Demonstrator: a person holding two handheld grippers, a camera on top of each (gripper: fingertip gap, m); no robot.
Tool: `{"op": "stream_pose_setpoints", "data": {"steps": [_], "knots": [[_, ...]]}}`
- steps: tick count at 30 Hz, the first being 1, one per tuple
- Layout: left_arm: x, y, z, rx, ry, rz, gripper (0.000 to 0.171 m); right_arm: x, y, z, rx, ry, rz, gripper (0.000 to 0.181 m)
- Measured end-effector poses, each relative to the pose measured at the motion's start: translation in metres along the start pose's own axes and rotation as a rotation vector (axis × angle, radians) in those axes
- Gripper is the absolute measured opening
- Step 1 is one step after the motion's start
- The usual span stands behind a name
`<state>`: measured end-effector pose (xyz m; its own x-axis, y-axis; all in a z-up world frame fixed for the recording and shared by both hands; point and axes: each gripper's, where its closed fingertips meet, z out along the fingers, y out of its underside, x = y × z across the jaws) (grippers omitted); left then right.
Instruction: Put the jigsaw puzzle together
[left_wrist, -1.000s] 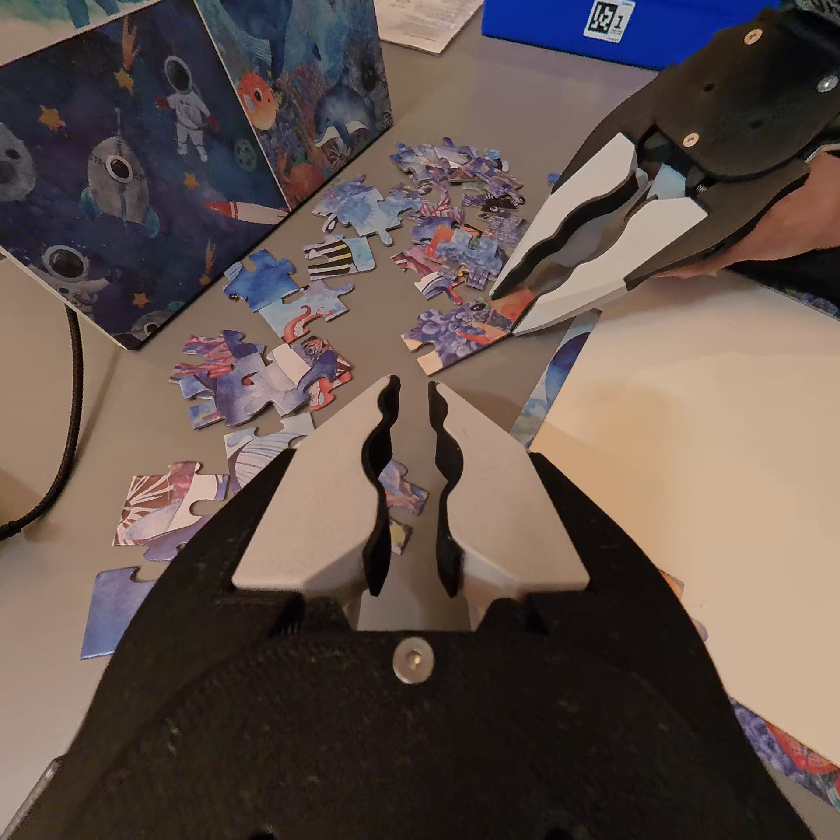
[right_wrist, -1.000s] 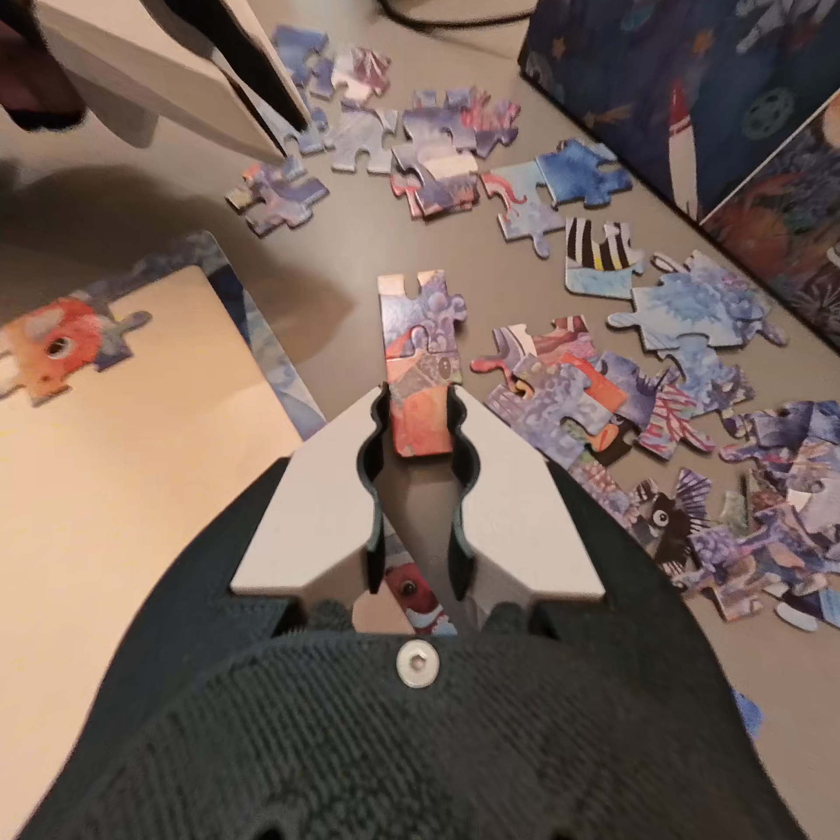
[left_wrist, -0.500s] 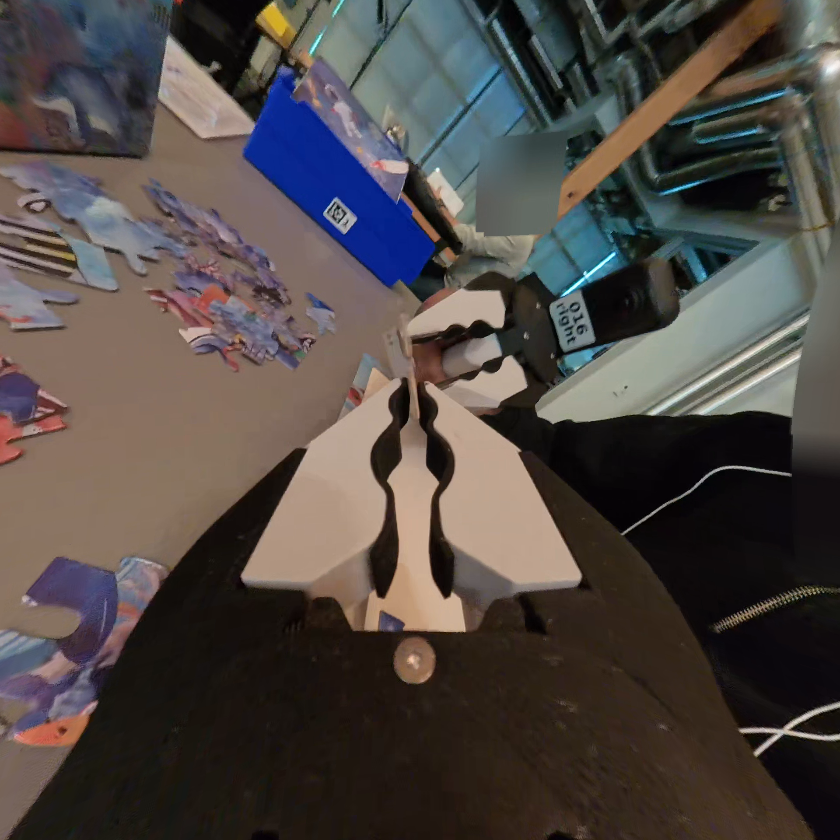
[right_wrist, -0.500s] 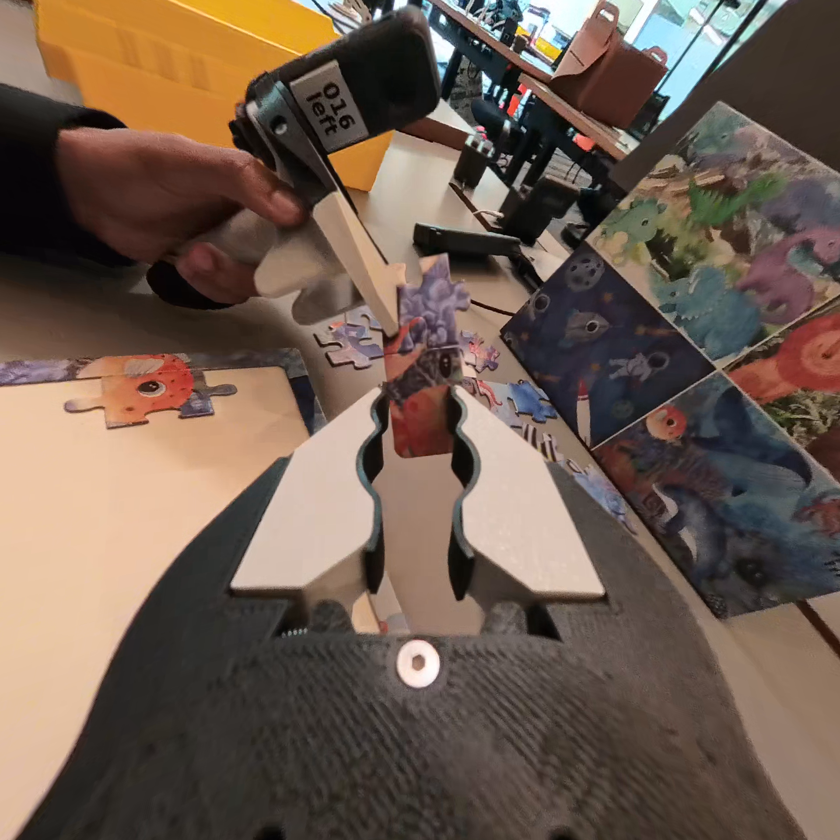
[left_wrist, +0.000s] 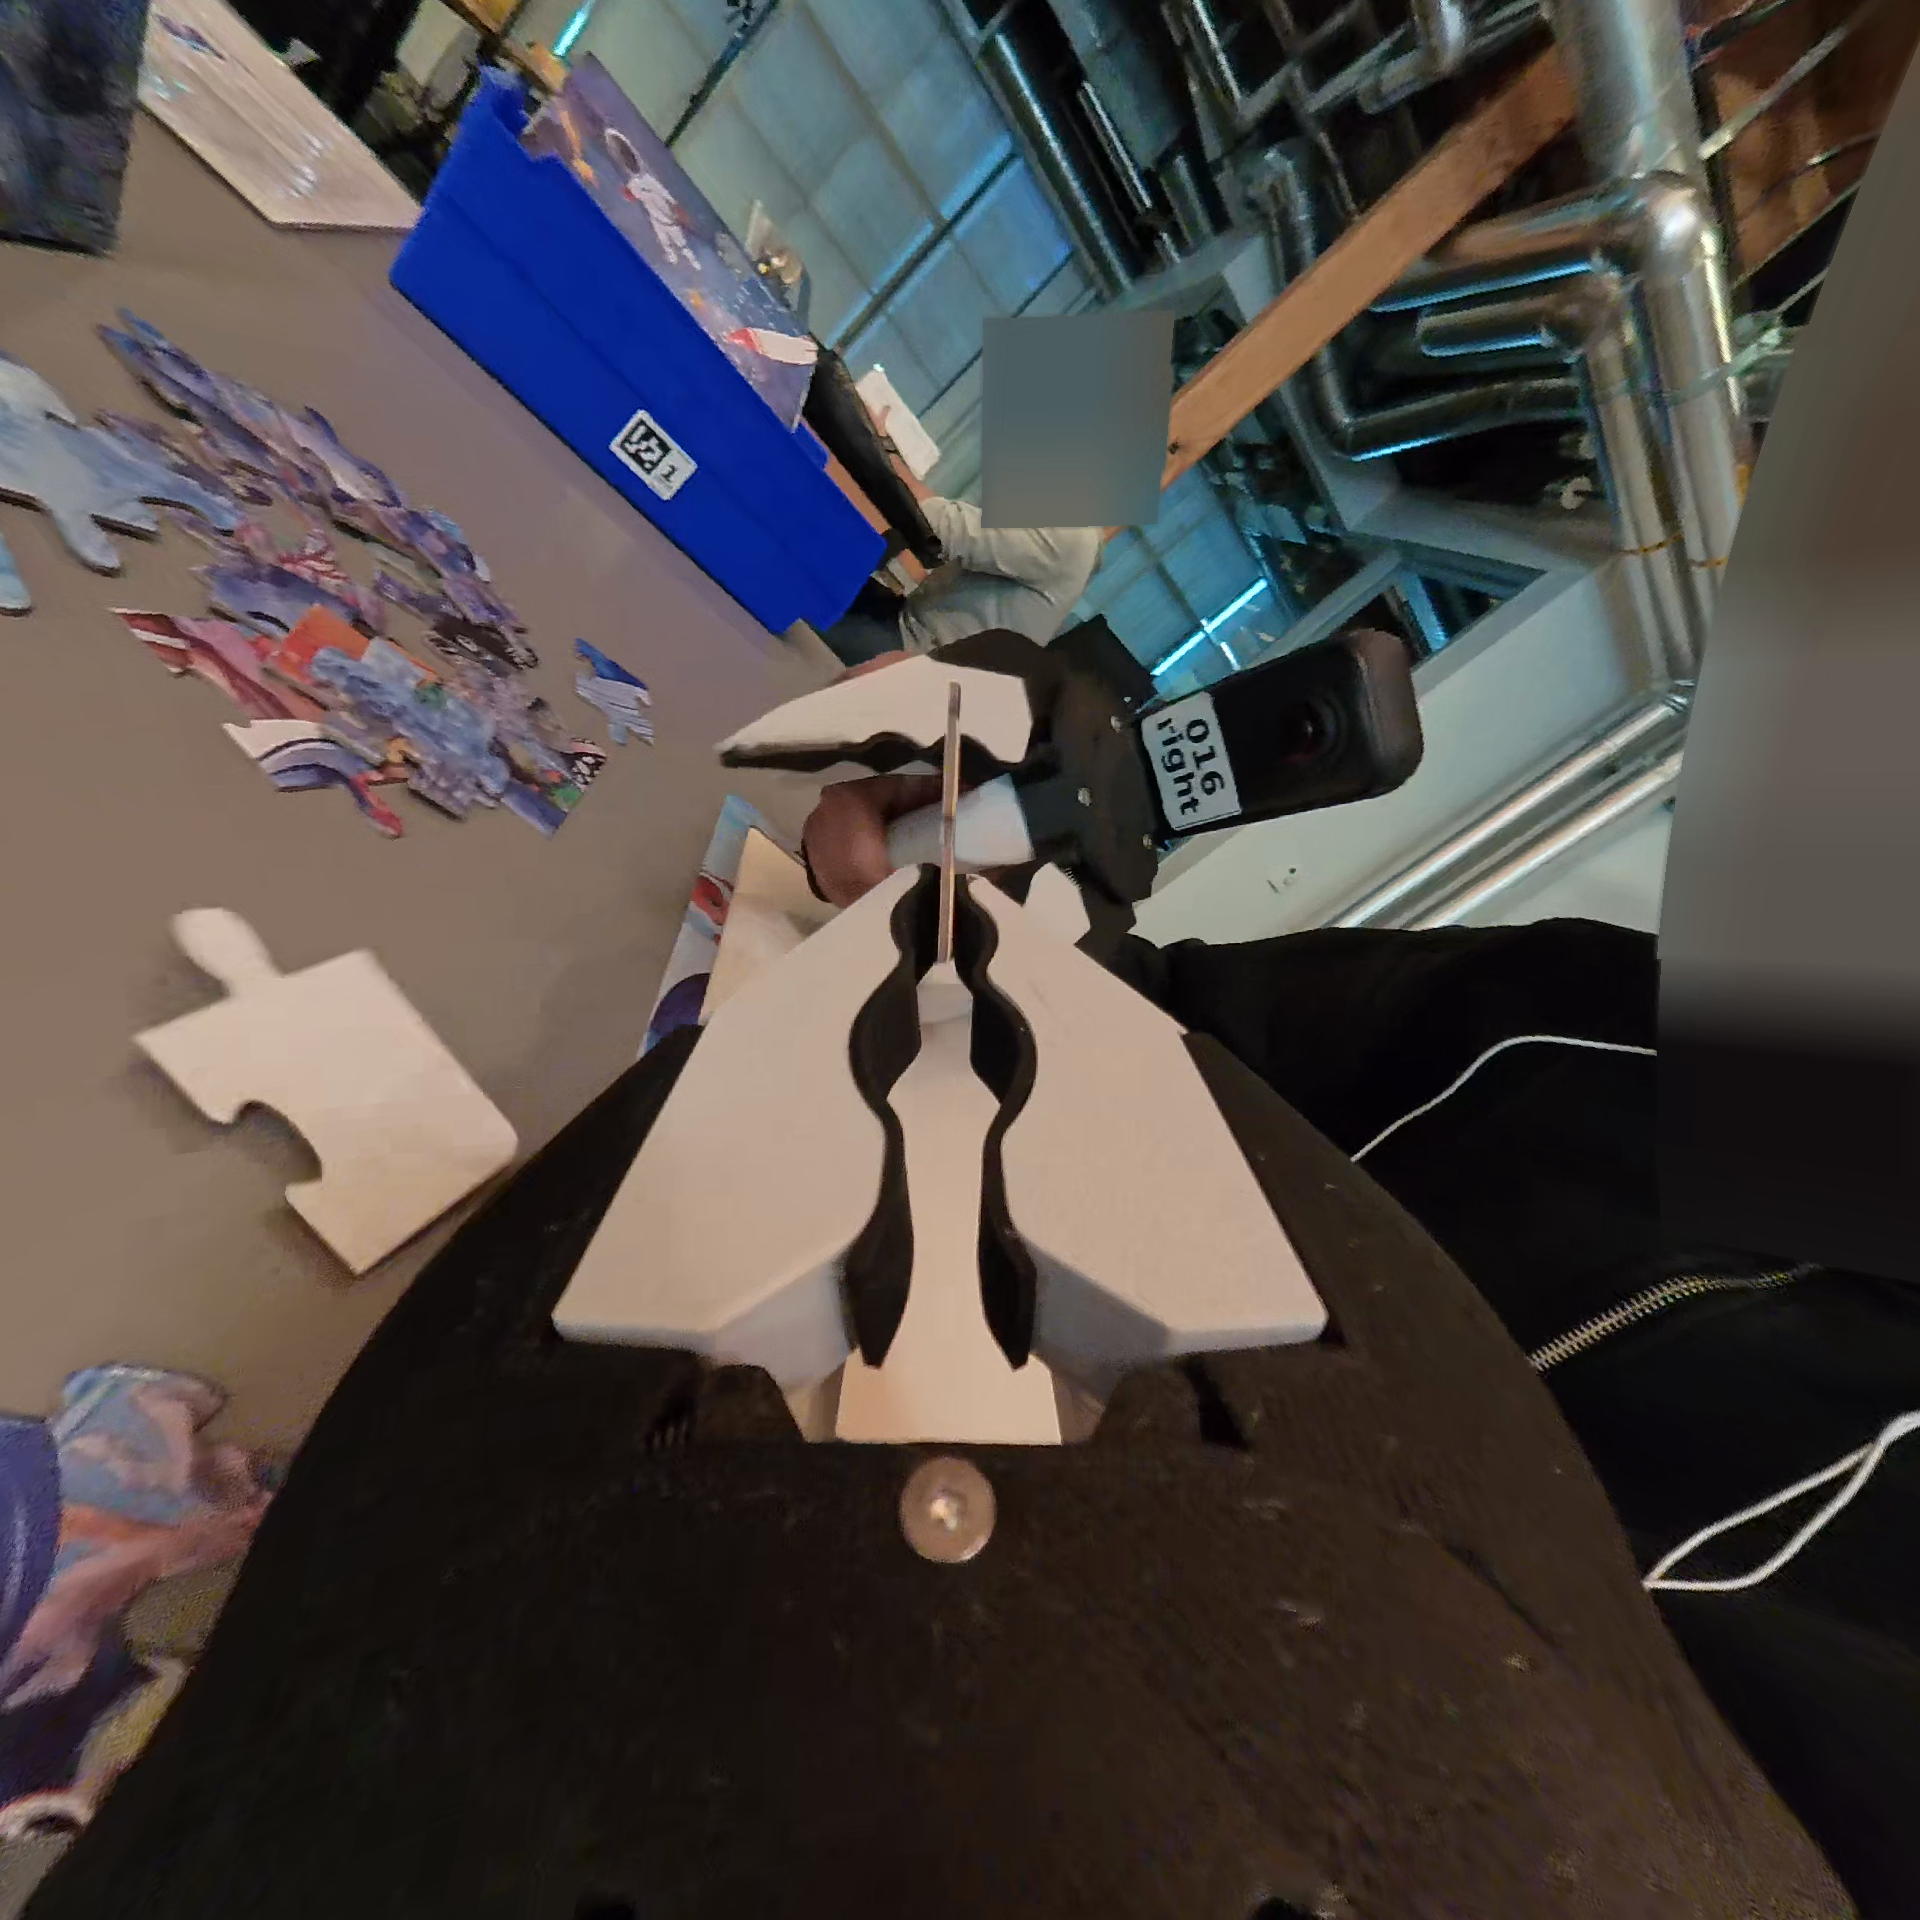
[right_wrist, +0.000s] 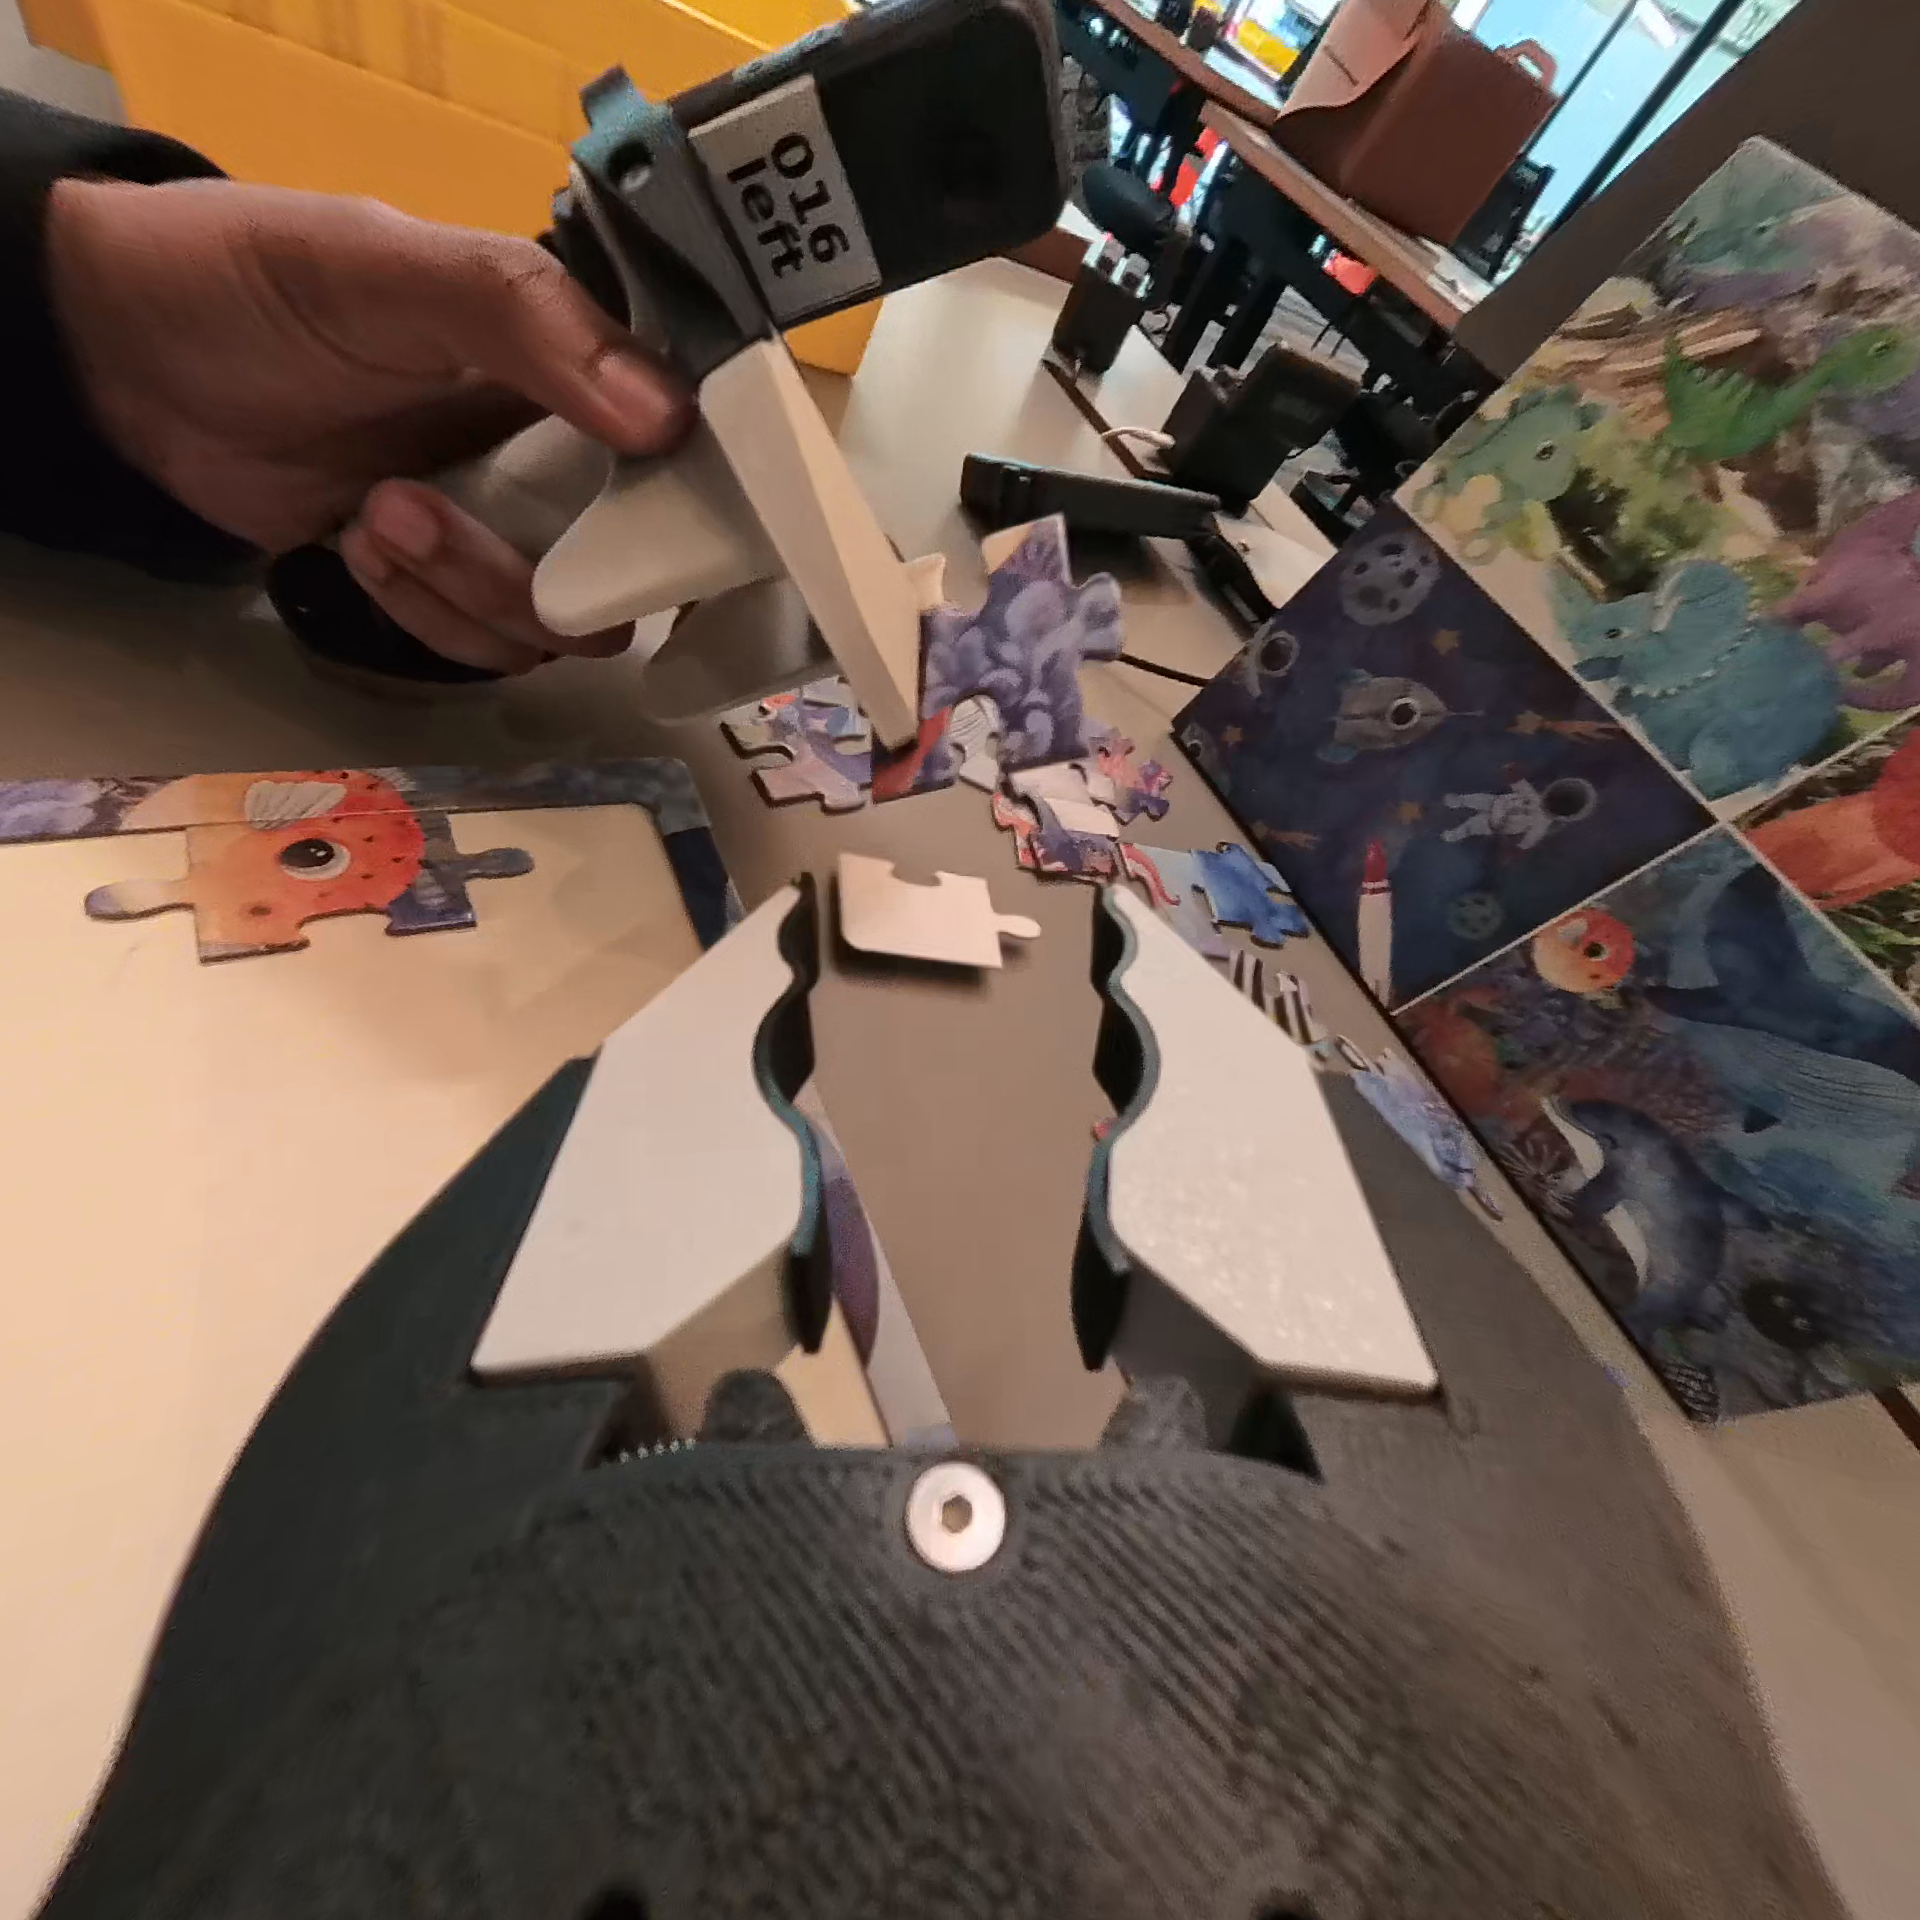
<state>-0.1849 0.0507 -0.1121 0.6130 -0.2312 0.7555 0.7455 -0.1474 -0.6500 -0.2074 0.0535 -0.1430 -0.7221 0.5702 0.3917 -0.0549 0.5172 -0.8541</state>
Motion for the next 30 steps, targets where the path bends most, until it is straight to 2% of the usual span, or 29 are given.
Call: {"op": "stream_pose_setpoints", "data": {"steps": [3,7,12,15,19,22,24,27,30], "knots": [[-0.003,-0.003,-0.003,0.008,-0.049,0.033,0.0,-0.001,0.003,0.001,-0.019,0.004,-0.024,0.048],[-0.026,-0.013,-0.025,0.023,-0.242,0.087,0.0,0.011,0.005,-0.006,-0.032,0.058,-0.032,0.044],[-0.054,-0.006,-0.043,-0.084,-0.455,0.149,0.0,0.044,0.01,-0.023,-0.035,0.156,0.033,0.039],[-0.054,0.006,-0.032,-0.158,-0.454,0.158,0.0,0.062,0.008,-0.035,-0.007,0.202,0.107,0.038],[-0.055,0.02,0.0,-0.251,-0.401,0.092,0.0,0.076,0.004,-0.047,0.038,0.229,0.186,0.037],[-0.064,0.028,0.027,-0.332,-0.408,0.062,0.008,0.08,0.006,-0.049,0.029,0.245,0.189,0.036],[-0.074,0.034,0.032,-0.373,-0.463,0.058,0.015,0.079,0.009,-0.05,0.015,0.251,0.176,0.036],[-0.092,0.031,0.015,-0.39,-0.628,0.129,0.032,0.08,0.007,-0.052,0.011,0.266,0.152,0.035],[-0.097,0.015,-0.007,-0.358,-0.748,0.219,0.037,0.082,0.004,-0.056,0.025,0.277,0.155,0.034]]}}
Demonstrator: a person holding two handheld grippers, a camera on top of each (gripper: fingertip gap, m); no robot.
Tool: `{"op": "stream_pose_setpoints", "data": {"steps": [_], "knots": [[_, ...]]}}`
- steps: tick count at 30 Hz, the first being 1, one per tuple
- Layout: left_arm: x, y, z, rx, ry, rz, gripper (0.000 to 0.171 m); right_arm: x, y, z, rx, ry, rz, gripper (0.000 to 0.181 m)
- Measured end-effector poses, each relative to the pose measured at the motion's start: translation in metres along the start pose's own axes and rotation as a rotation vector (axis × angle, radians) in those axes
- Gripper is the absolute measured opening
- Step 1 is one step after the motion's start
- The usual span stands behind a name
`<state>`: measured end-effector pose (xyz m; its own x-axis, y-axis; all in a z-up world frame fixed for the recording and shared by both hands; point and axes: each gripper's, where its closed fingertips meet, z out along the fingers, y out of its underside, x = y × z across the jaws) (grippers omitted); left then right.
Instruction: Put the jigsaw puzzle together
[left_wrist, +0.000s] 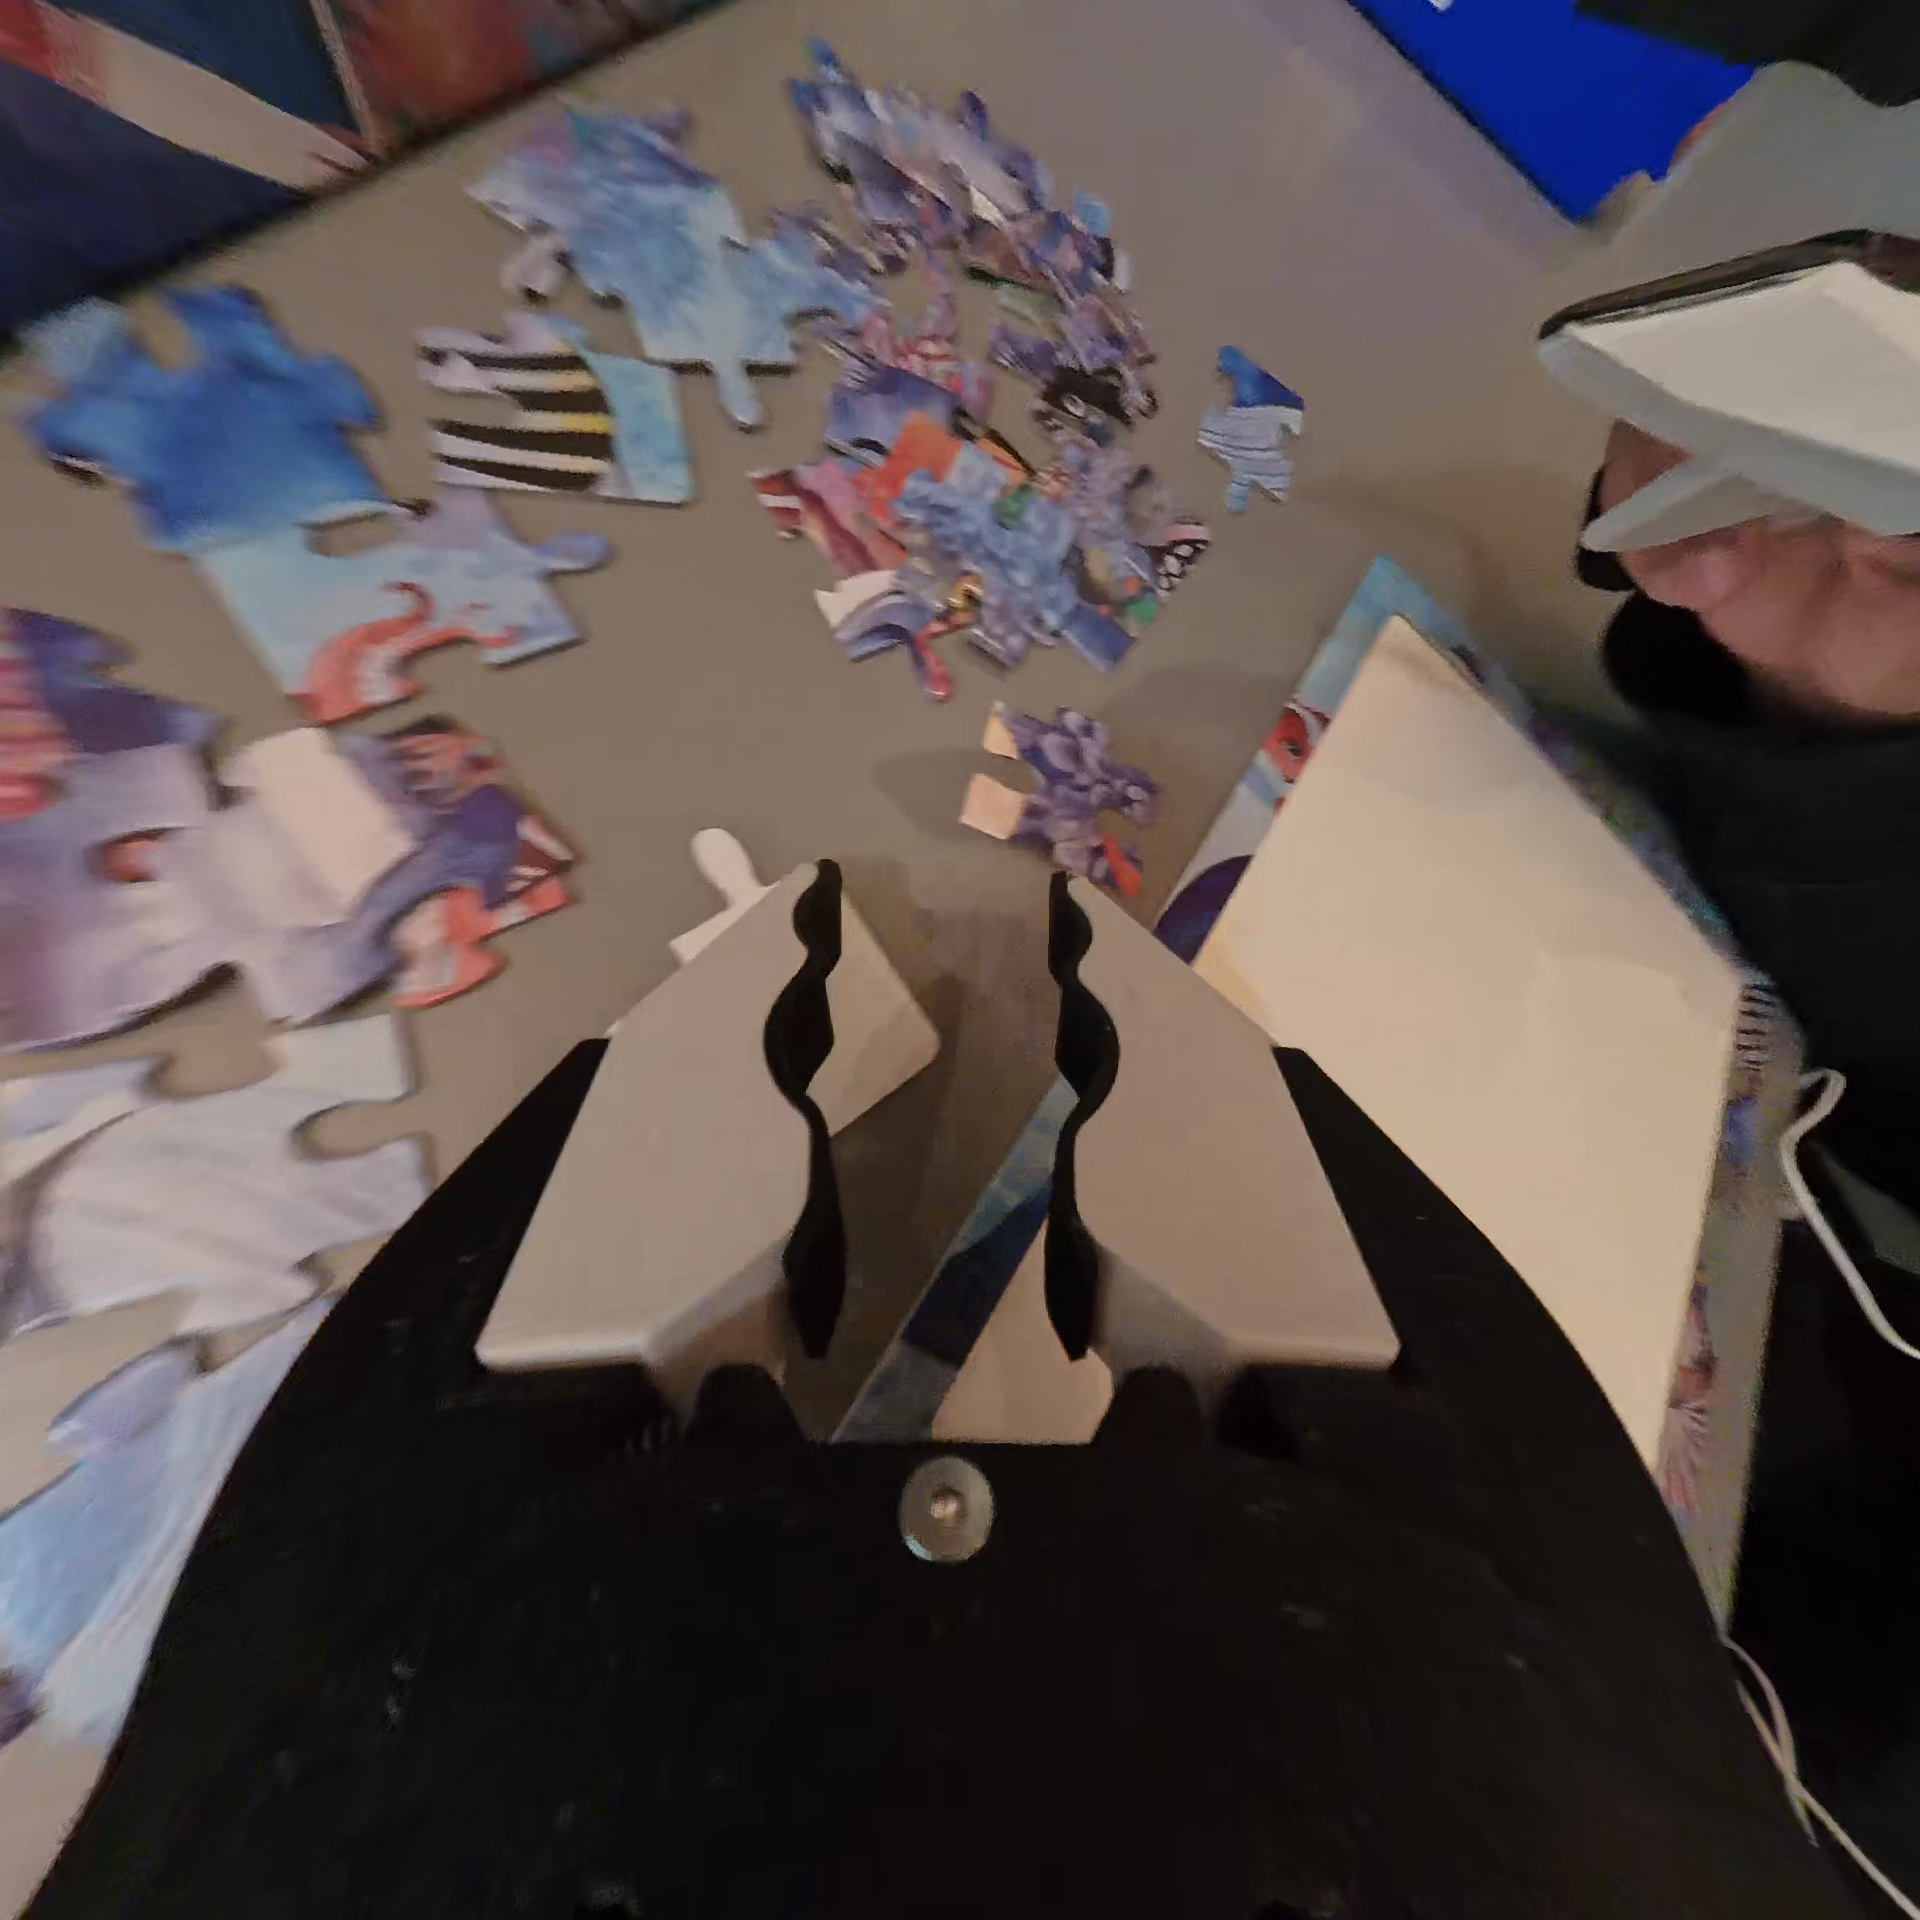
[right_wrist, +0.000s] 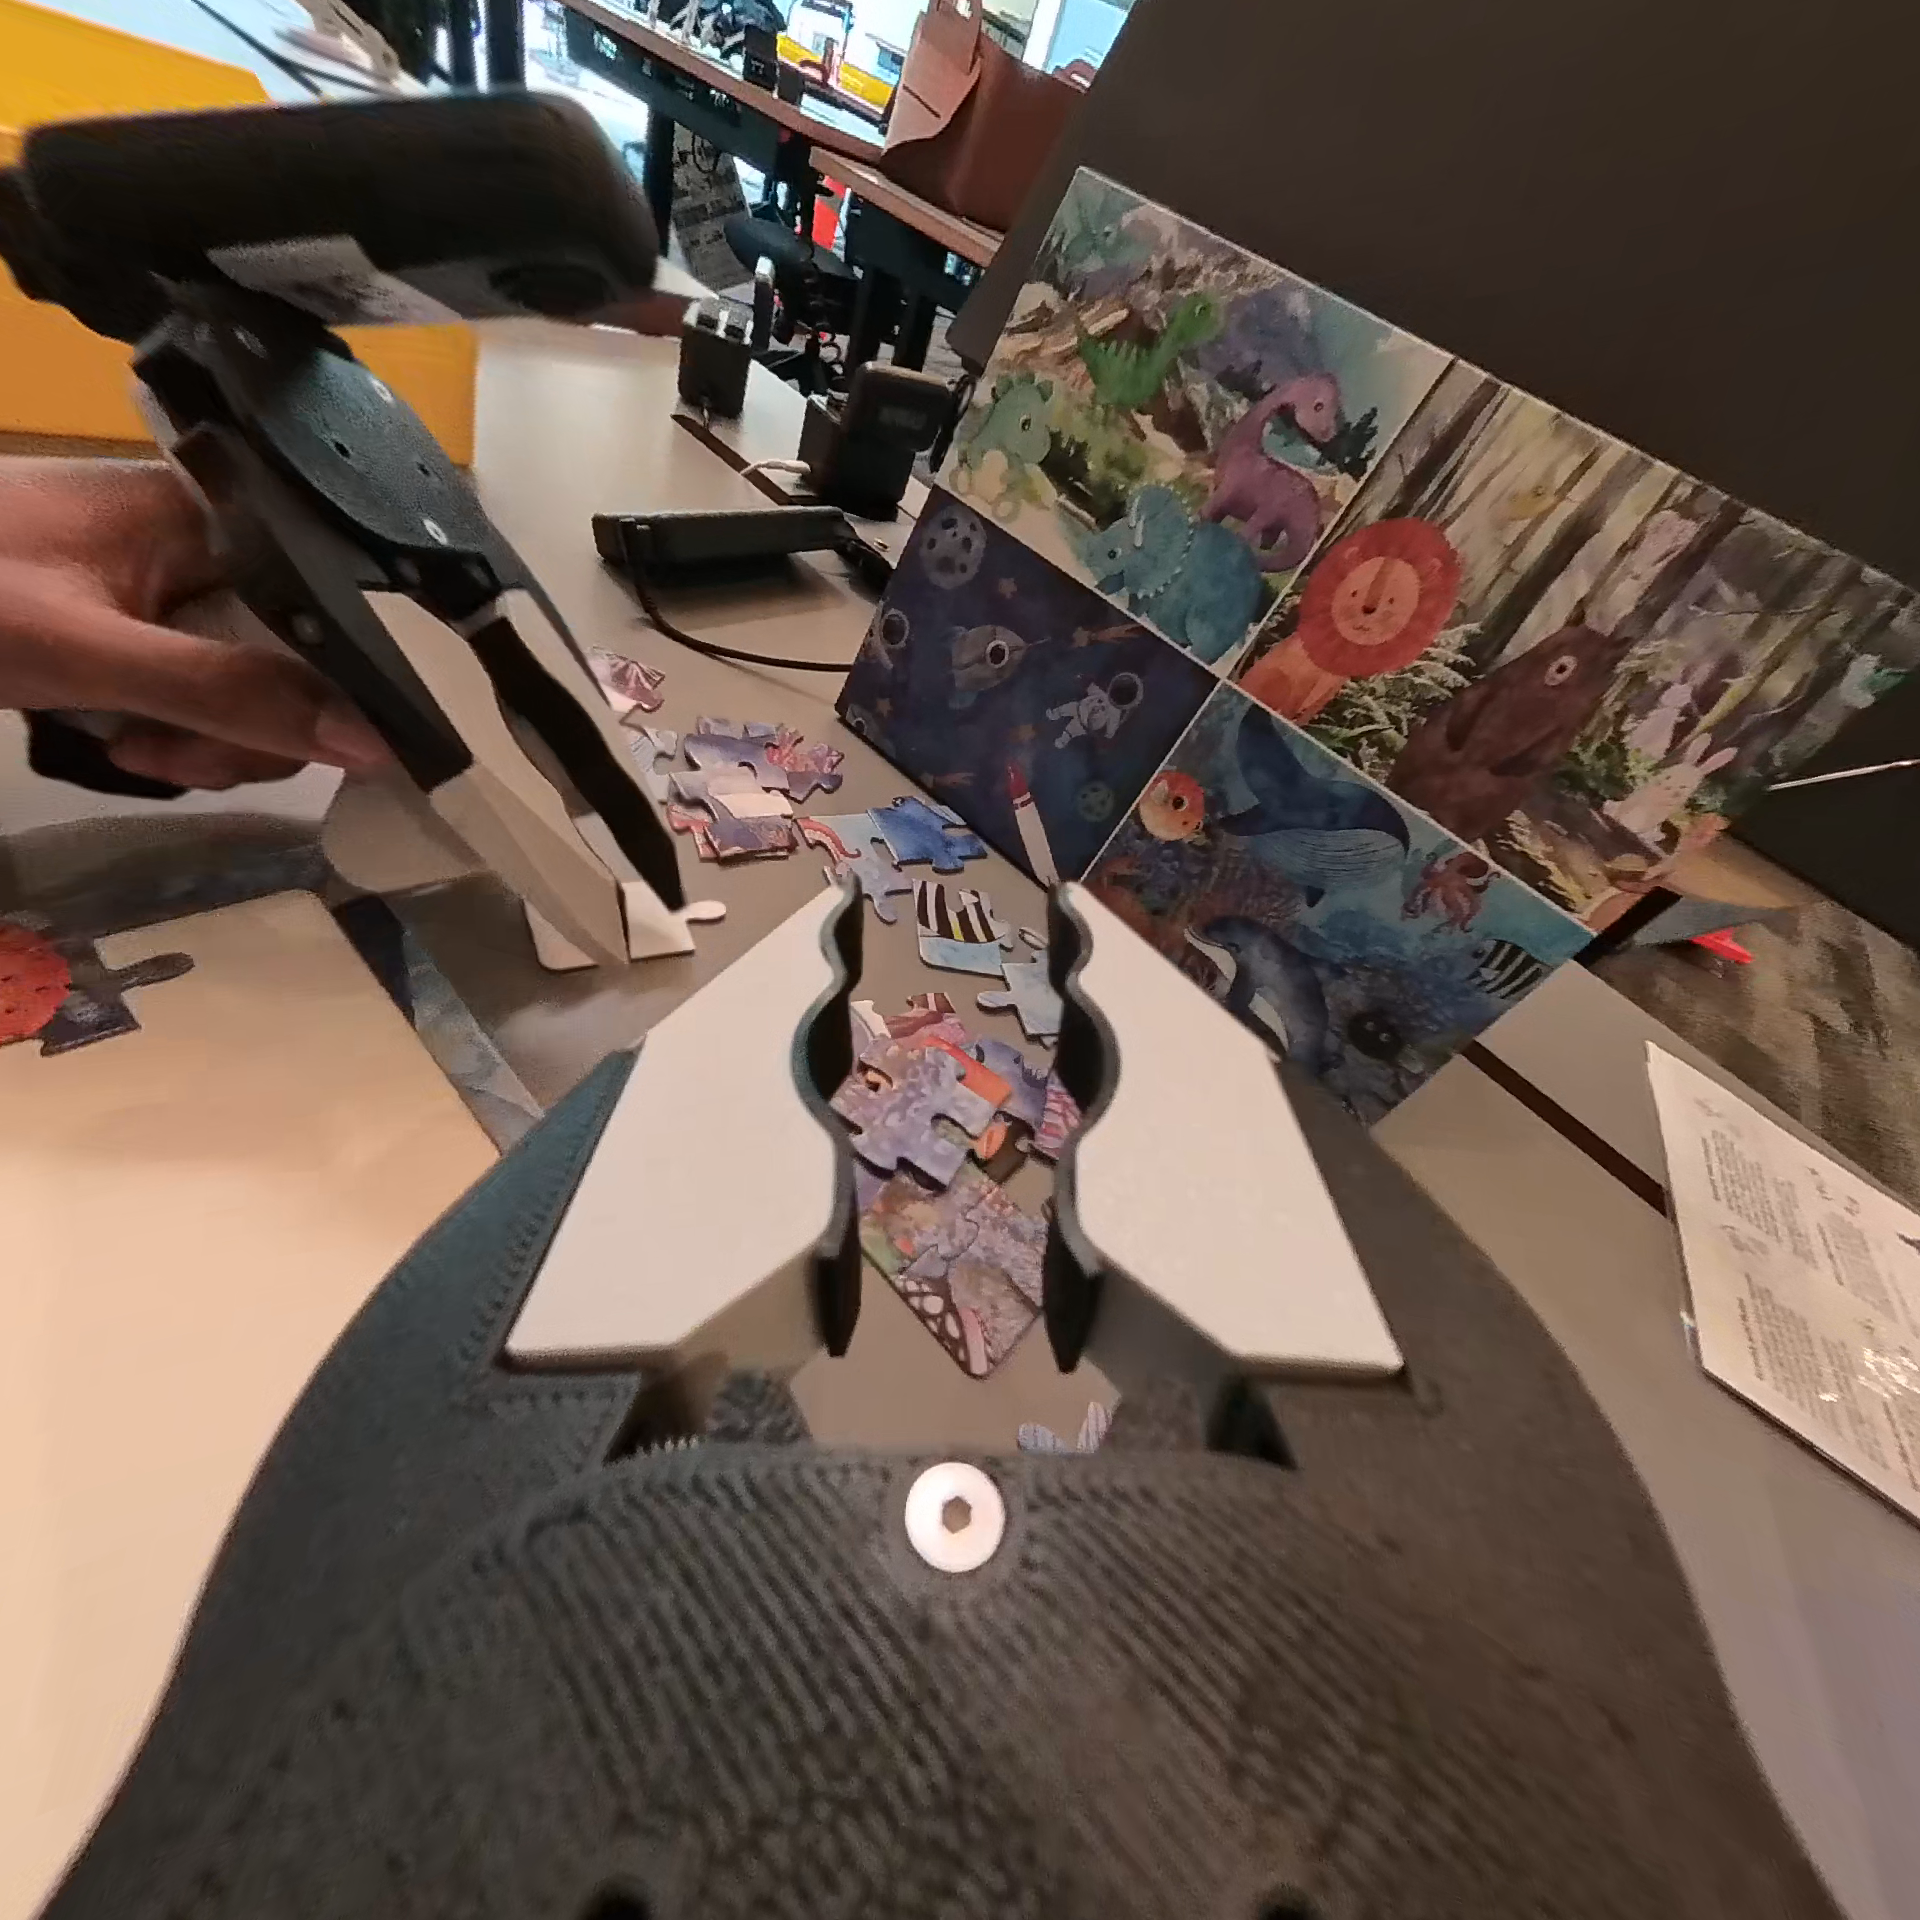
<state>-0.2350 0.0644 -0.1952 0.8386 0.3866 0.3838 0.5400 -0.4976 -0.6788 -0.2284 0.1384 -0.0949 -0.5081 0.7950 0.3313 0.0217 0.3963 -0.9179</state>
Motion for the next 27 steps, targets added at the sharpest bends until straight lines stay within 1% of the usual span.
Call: {"op": "stream_pose_setpoints", "data": {"steps": [1,2,5,7,10,13,15,18,20,24,27], "knots": [[-0.005,-0.001,-0.005,0.007,-0.043,0.022,0.04,0.002,0.0,-0.001,0.003,0.006,0.002,0.034],[-0.013,0.0,-0.009,-0.003,-0.118,0.059,0.042,0.004,-0.001,-0.002,0.004,0.012,0.005,0.034],[-0.038,0.01,-0.017,-0.096,-0.409,0.225,0.049,0.01,0.0,-0.003,0.009,0.028,0.014,0.033],[-0.035,0.015,-0.013,-0.135,-0.473,0.285,0.05,0.012,0.001,-0.004,0.007,0.036,0.019,0.032],[-0.023,0.017,-0.007,-0.147,-0.447,0.276,0.05,0.014,0.002,-0.003,-0.004,0.045,0.01,0.032],[-0.018,0.021,-0.006,-0.153,-0.402,0.222,0.059,0.014,0.005,-0.002,-0.02,0.061,-0.024,0.032],[-0.015,0.02,-0.009,-0.13,-0.376,0.199,0.061,0.012,0.005,-0.002,-0.024,0.06,-0.034,0.032],[-0.005,0.017,-0.012,-0.111,-0.331,0.204,0.058,0.011,0.004,-0.002,-0.022,0.067,-0.051,0.03],[-0.003,0.021,-0.012,-0.134,-0.341,0.227,0.054,0.013,0.002,-0.003,-0.01,0.08,-0.064,0.028],[-0.001,0.03,-0.003,-0.18,-0.337,0.22,0.058,0.014,0.001,-0.004,-0.003,0.089,-0.067,0.027],[-0.003,0.032,-0.001,-0.187,-0.342,0.204,0.056,0.014,0.0,-0.004,-0.003,0.098,-0.083,0.027]]}}
